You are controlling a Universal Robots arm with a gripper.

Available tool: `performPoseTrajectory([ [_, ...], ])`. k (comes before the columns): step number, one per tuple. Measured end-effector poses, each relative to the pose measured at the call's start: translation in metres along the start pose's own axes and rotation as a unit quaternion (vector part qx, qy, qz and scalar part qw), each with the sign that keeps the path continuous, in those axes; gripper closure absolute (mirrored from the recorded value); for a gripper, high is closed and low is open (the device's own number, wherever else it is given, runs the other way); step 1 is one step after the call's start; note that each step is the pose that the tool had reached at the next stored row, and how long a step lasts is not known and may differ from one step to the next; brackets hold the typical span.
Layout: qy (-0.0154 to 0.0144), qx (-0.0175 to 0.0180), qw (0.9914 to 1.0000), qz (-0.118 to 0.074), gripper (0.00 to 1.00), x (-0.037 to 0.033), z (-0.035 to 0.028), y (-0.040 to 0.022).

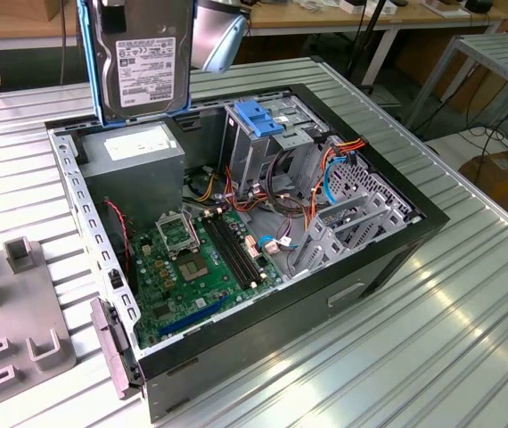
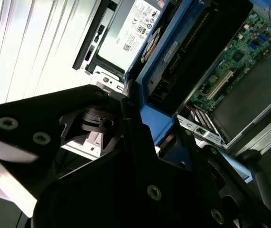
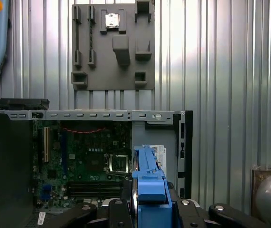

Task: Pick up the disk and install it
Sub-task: 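Pick up the disk, then insert the disk into the insertion slot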

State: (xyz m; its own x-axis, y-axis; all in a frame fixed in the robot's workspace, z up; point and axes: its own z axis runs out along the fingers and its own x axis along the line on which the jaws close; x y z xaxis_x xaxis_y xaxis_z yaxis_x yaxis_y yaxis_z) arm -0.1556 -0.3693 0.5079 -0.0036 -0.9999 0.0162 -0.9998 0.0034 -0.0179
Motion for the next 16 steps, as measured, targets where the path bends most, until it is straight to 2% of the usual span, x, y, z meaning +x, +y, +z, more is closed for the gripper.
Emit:
performPoseTrajectory([
  [2,0.0000,0.0000,1.00000,0.000,0.63,0.0003,0.0003,-0.0065],
  [5,0.0000,0.0000,1.00000,0.000,0.63,0.0032,0.0005,-0.0099],
  [16,0.0001,0.0000,1.00000,0.000,0.63,0.0049,0.0006,-0.0108],
])
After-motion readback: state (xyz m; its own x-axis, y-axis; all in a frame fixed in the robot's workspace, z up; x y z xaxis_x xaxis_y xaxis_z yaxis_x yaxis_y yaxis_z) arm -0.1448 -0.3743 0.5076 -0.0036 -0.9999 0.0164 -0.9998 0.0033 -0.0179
